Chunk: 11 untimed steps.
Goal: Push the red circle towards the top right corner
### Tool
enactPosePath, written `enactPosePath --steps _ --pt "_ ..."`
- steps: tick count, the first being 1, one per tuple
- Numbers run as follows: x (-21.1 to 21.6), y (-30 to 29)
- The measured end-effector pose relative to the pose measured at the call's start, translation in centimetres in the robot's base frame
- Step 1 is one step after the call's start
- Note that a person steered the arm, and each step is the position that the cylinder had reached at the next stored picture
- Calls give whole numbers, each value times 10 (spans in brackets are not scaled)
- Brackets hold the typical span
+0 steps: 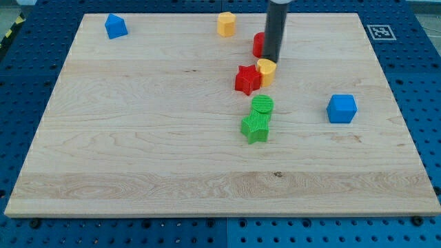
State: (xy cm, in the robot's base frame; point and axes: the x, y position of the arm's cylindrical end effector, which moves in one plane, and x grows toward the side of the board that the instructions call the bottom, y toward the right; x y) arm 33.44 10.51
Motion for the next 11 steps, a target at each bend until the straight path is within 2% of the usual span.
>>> enactPosePath --steps 1,2,6,8,9,11 --pt "0 34" --pt "0 38" --pt "0 -34" --pt "0 -35" --pt "-6 -64" --pt "-52 -59"
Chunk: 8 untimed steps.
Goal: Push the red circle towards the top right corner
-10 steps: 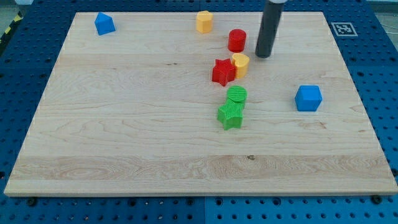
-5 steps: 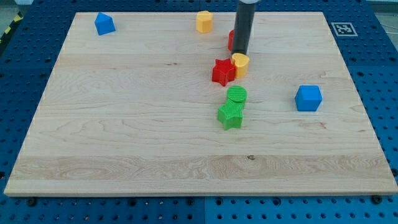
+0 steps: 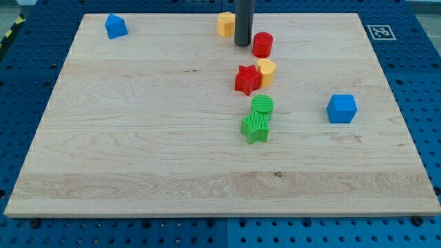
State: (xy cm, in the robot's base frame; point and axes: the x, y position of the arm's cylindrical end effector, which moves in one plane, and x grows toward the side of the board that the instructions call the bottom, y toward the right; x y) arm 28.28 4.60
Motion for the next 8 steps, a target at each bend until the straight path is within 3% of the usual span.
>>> enactPosePath --steps 3,5,8 --pt "60 39" --pt "63 87" --pt "60 93"
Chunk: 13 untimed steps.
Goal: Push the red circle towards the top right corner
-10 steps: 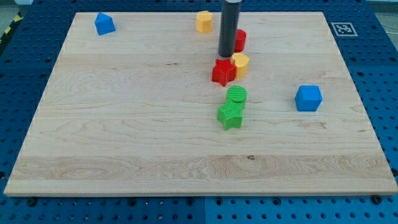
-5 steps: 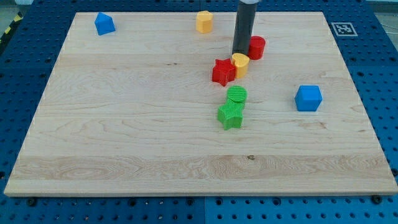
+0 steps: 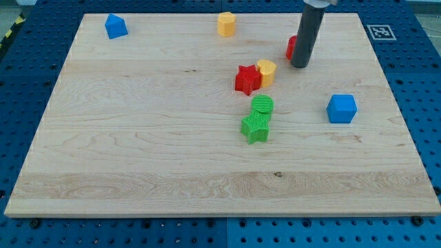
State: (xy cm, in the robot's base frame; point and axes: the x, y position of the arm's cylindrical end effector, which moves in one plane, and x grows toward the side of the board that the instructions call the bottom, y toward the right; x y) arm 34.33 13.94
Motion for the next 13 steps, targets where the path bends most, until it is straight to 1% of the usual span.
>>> enactPosePath --steps 3,7,8,10,11,12,13 --pt "-2 8" --pt "-2 41" --pt "-2 41" --pt "4 12" --pt "3 10" --pt "-7 10" --pt "-8 9"
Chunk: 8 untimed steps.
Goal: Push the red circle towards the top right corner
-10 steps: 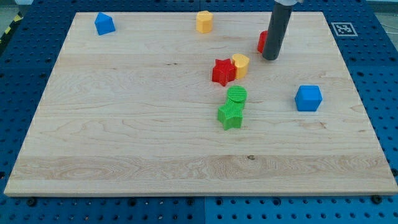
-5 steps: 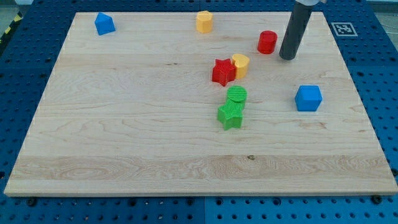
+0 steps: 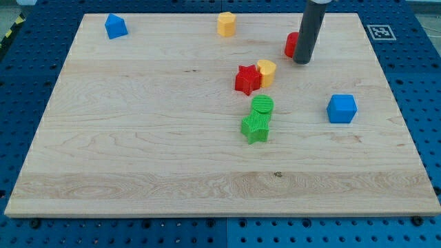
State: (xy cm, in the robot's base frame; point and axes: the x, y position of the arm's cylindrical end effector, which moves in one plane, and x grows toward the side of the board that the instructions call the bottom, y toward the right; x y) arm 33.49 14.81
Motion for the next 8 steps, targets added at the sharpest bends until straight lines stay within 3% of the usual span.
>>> enactPosePath --steps 2,5,8 --pt "1 -34" --pt "0 -39" --pt "-14 10"
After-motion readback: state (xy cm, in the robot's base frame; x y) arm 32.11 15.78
